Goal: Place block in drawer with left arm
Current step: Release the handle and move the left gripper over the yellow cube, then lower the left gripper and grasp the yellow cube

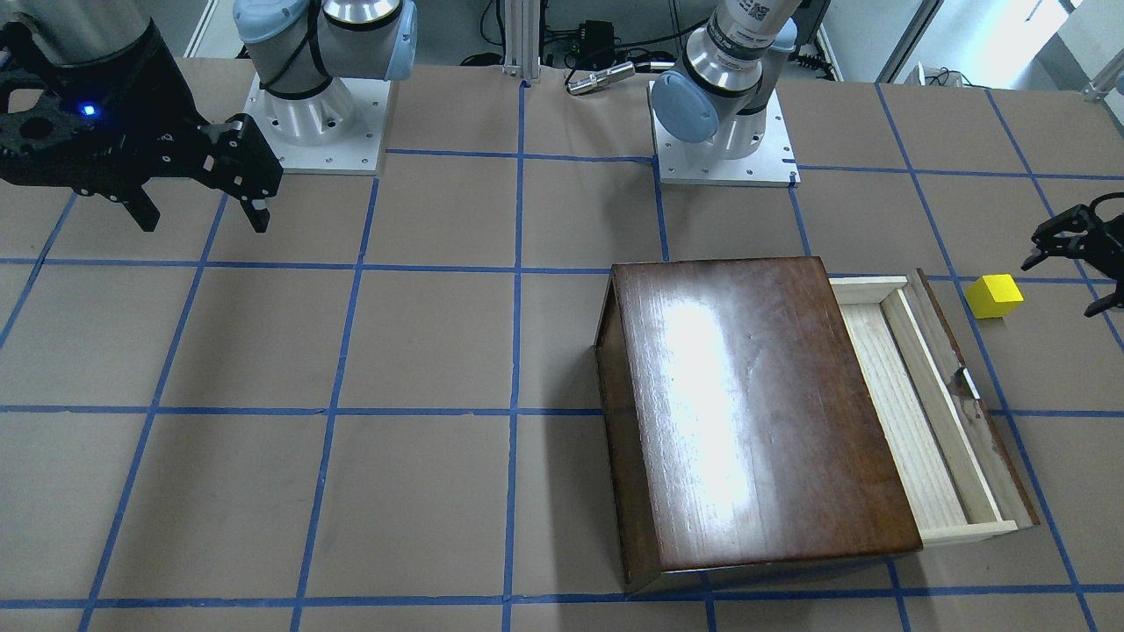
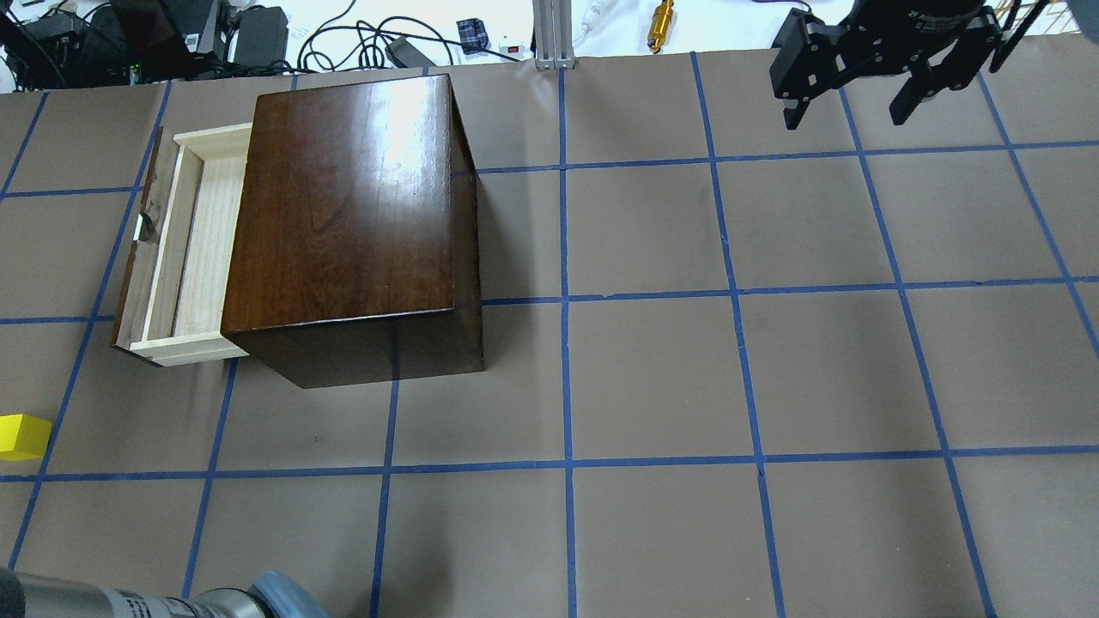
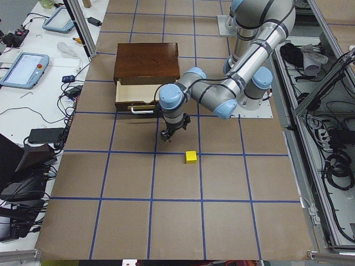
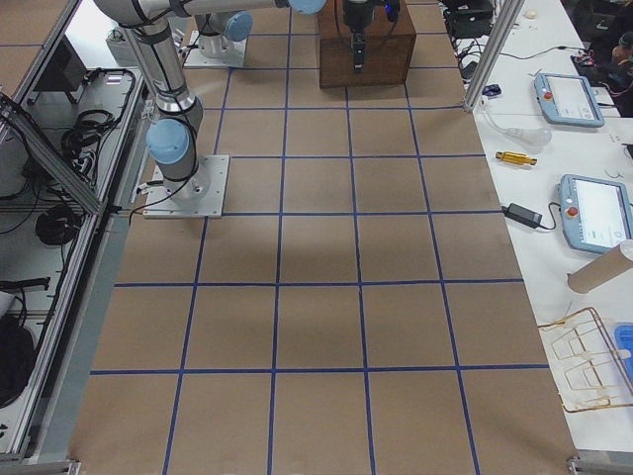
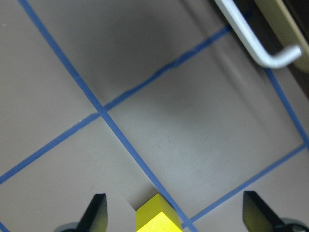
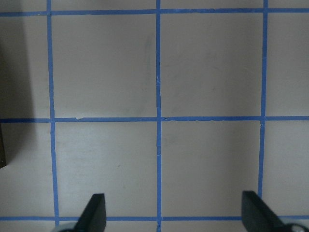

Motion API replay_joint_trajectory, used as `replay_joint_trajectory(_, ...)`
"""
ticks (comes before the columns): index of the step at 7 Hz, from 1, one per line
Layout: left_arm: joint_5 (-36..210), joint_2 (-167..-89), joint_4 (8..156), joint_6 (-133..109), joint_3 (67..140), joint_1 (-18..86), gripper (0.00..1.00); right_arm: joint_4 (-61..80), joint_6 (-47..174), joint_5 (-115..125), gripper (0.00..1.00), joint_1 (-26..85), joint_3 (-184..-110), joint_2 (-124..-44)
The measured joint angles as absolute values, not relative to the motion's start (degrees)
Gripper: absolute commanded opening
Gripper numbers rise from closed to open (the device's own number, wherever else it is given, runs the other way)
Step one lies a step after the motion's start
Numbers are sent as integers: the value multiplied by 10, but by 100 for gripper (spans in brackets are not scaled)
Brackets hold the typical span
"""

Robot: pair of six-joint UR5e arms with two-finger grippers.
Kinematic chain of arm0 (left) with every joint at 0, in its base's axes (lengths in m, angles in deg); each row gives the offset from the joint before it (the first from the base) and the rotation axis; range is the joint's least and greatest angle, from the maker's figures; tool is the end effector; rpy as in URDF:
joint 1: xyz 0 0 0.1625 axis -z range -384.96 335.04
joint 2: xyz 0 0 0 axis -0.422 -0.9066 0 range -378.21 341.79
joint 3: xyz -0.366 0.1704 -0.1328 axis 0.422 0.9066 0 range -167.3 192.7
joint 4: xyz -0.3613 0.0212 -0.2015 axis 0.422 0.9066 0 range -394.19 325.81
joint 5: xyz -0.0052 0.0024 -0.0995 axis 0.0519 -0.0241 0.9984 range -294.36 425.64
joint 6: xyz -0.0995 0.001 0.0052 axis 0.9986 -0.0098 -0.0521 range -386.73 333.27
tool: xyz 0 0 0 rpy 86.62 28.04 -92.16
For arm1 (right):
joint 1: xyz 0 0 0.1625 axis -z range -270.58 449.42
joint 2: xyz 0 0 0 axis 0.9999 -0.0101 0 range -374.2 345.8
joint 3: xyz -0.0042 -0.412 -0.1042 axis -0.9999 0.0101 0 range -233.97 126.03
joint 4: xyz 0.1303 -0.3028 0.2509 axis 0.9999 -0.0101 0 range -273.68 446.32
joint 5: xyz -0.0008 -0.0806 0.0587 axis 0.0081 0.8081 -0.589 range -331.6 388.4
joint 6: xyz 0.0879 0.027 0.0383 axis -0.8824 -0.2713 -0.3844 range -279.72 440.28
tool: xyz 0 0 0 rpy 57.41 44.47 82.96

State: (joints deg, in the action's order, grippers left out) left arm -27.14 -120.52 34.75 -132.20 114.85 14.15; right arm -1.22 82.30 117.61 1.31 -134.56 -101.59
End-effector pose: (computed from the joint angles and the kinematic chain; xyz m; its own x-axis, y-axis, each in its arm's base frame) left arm 0.3390 -0.4410 0.3101 -0.5778 0.8132 0.0699 0.8160 0.5772 0.0307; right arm 0.1176 -0.5199 0.5417 -0.9999 -0.0033 -0.0112 -0.0024 0.9971 -0.0762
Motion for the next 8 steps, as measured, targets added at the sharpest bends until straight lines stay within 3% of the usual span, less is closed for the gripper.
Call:
replay_joint_trajectory(3,-269,-1211,168,-1510,1263,87,100,-12,823,1176,100,13,-1346,-1016)
replay_joint_trajectory(8,-255,-1224,141,-1683,1293,48,100,-12,823,1175,100,13,-1346,-1016)
